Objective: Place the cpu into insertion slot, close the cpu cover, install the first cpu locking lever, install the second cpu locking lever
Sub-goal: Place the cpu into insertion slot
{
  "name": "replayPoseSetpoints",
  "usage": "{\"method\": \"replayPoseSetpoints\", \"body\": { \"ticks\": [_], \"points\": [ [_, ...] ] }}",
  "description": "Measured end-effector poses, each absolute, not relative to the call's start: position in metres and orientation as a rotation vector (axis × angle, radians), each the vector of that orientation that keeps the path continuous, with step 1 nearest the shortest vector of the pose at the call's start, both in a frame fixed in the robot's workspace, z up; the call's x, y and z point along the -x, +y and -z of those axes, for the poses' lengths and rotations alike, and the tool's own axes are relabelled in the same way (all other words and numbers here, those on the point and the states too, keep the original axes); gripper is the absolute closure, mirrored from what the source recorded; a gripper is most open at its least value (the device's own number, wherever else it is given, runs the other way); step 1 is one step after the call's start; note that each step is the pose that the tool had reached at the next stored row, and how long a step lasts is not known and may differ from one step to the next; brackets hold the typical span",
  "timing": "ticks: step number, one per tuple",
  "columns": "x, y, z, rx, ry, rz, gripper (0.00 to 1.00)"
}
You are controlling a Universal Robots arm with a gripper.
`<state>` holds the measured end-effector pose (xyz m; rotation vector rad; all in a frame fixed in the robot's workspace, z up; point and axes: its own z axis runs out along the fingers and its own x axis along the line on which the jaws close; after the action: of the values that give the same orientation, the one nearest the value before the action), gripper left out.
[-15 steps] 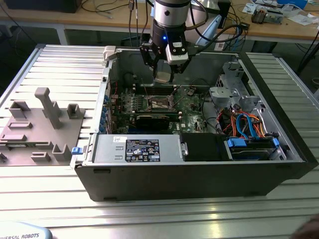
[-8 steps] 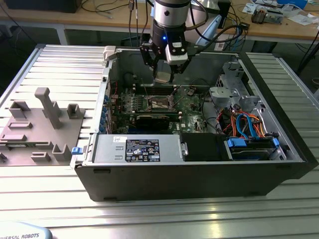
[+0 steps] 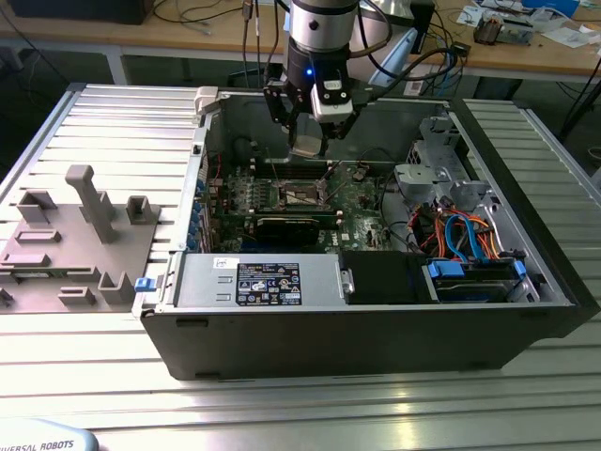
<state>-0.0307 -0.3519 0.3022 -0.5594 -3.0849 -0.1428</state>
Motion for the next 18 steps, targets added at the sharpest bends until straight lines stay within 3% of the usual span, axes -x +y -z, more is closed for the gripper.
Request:
{"method": "replayPoseSetpoints", "body": {
  "ticks": [18],
  "points": [
    [0.0307, -0.3519, -0.3011, 0.613, -3.076, 0.143, 0.46]
  ]
}}
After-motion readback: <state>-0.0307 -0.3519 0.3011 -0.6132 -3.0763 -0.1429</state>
